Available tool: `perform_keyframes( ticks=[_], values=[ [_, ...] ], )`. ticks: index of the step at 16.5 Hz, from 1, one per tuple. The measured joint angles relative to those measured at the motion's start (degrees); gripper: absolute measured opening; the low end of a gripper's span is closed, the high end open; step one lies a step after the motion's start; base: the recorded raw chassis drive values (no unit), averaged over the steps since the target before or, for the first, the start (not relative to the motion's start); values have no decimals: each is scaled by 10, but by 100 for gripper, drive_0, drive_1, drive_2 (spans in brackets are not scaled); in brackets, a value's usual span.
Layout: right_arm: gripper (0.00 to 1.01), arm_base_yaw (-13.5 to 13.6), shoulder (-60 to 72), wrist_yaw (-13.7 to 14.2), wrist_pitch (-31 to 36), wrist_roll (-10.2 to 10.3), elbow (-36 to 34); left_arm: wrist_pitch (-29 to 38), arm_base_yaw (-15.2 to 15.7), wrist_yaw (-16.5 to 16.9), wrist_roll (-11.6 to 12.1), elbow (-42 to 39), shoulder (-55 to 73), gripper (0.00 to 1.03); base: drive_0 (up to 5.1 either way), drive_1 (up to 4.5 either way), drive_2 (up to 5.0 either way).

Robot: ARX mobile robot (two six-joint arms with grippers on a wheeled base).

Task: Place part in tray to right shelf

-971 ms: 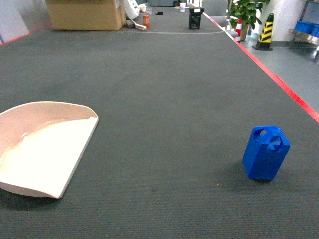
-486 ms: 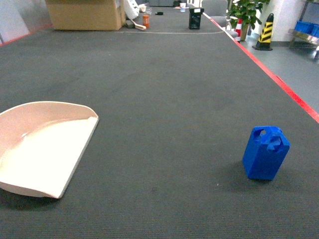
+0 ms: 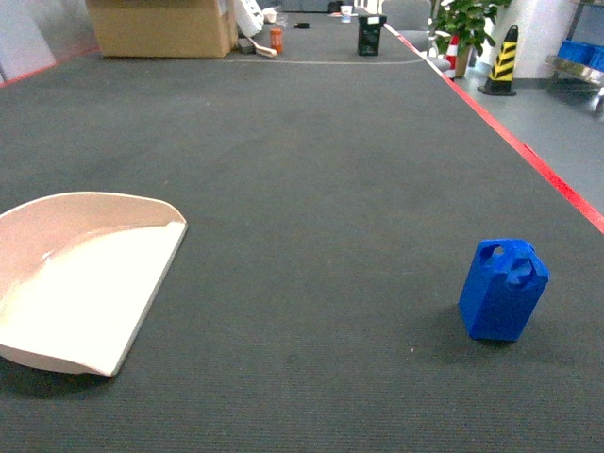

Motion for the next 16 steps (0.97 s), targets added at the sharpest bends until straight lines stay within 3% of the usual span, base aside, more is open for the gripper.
perform_keyframes(
  ticks=[3,4,5,7,8,9,11,13,16],
  values=[
    [98,0,0,0,0,0,0,0,0,0,0,0,0,98,0,0,0],
    [98,0,0,0,0,0,0,-64,-9,-37,-28,25,55,98,0,0,0],
    [98,0,0,0,0,0,0,-4,39,13,-84,36,150,98,0,0,0],
    [98,0,0,0,0,0,0,86,88,73,-144,50,247,98,0,0,0],
    [98,0,0,0,0,0,0,180,129,125,-205,68,360,98,0,0,0],
    [98,0,0,0,0,0,0,252,156,153,-246,83,449,98,0,0,0],
    [98,0,0,0,0,0,0,376,186,175,-314,122,617,98,0,0,0],
    [98,0,0,0,0,0,0,471,208,193,-360,172,775,98,0,0,0],
    [98,0,0,0,0,0,0,509,232,198,-386,238,934,98,0,0,0]
  ],
)
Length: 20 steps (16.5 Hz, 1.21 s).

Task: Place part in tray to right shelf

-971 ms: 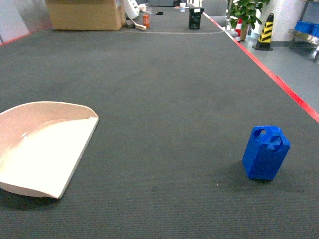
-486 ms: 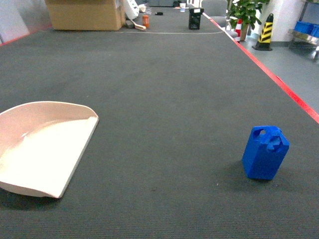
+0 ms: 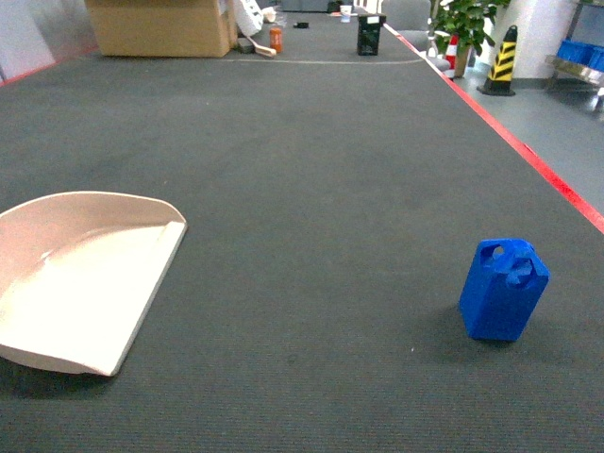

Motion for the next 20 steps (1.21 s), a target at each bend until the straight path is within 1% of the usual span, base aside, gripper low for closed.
perform_keyframes(
  ticks=[1,2,4,5,6,7,8,9,11,15,16,18,19,20],
  values=[
    [98,0,0,0,0,0,0,9,9,3,-8,21,38,98,0,0,0],
    [98,0,0,0,0,0,0,16,20,12,-21,55,84,98,0,0,0],
    [98,0,0,0,0,0,0,24,27,34,-45,108,136,98,0,0,0],
    [98,0,0,0,0,0,0,18,28,47,-75,175,193,98,0,0,0],
    [98,0,0,0,0,0,0,81,28,93,-132,260,279,83,0,0,0],
    [98,0,0,0,0,0,0,110,23,106,-170,300,316,45,0,0,0],
    [98,0,0,0,0,0,0,134,16,112,-195,302,323,24,0,0,0],
    [98,0,0,0,0,0,0,155,14,115,-214,298,322,18,0,0,0],
    [98,0,0,0,0,0,0,174,10,116,-230,293,315,16,0,0,0],
    [98,0,0,0,0,0,0,216,3,117,-247,264,291,15,0,0,0],
    [98,0,0,0,0,0,0,226,0,118,-257,252,280,15,0,0,0],
    [98,0,0,0,0,0,0,226,-2,118,-263,245,273,15,0,0,0],
    [98,0,0,0,0,0,0,226,-5,118,-273,234,258,15,0,0,0],
    [98,0,0,0,0,0,0,226,-10,117,-290,212,231,14,0,0,0]
  ],
)
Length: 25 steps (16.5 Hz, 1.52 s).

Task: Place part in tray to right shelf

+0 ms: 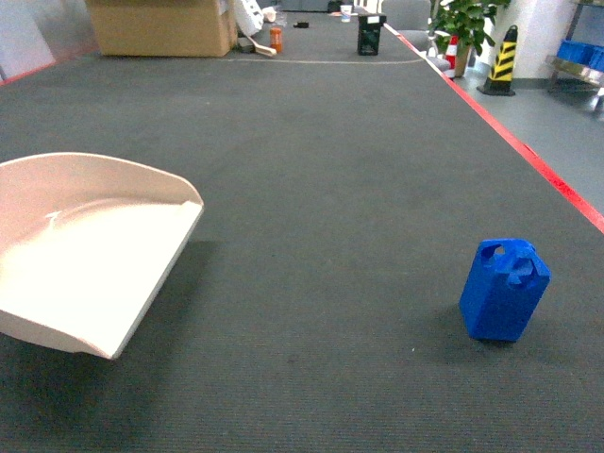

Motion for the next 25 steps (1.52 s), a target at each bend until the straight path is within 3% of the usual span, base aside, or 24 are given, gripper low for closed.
perform_keyframes(
  ticks=[2,6,10,11,12,22,23,24,25],
  values=[
    [98,0,0,0,0,0,0,1,-20,-1,-36,-43,-63,14,0,0,0],
    [98,0,0,0,0,0,0,3,-104,-21,-98,-116,-175,14,0,0,0],
    [98,0,0,0,0,0,0,2,-202,-80,-156,-129,-190,14,0,0,0],
    [98,0,0,0,0,0,0,1,-263,-111,-140,-101,-167,14,0,0,0],
    [98,0,0,0,0,0,0,2,-280,-108,-115,-66,-137,14,0,0,0],
    [98,0,0,0,0,0,0,1,-282,-124,-114,-75,-156,14,0,0,0],
    [98,42,91,108,-119,21,50,0,-280,-125,-114,-75,-156,14,0,0,0],
    [98,39,184,123,-104,23,68,1,-280,-124,-114,-75,-156,14,0,0,0],
    [98,25,230,114,-82,24,70,2,-280,-124,-114,-75,-157,14,0,0,0]
  ],
)
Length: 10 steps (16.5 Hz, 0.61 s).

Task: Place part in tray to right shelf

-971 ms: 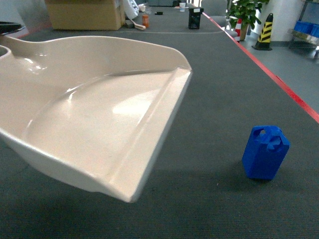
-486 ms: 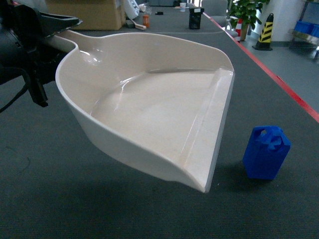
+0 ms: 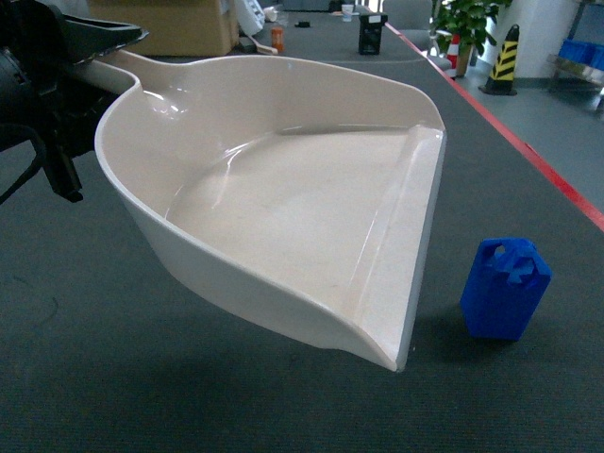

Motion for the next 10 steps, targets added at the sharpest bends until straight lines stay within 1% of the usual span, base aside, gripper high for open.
perform_keyframes(
  ticks=[1,3,4,5,6,7,8,10],
  values=[
    [98,-14,57,-21,45,-1,0,-2,0,-1,0,0,0,14,0,0,0],
    [98,-22,177,-73,134,-6,15,-1,0,0,0,0,0,14,0,0,0],
    [98,-21,234,-91,174,-10,30,0,0,-1,0,0,0,14,0,0,0],
    [98,-15,319,-126,228,-10,56,0,0,-2,0,0,-1,14,0,0,0],
    [98,-5,387,-150,262,-14,84,-1,0,-1,0,0,-1,14,0,0,0],
    [98,4,424,-162,277,-20,101,-2,0,-1,0,0,-1,14,0,0,0],
    [98,21,480,-179,286,-28,132,-1,0,-1,0,0,-1,14,0,0,0],
    [98,38,549,-187,295,-40,170,-1,0,-2,0,0,-1,14,0,0,0]
  ],
)
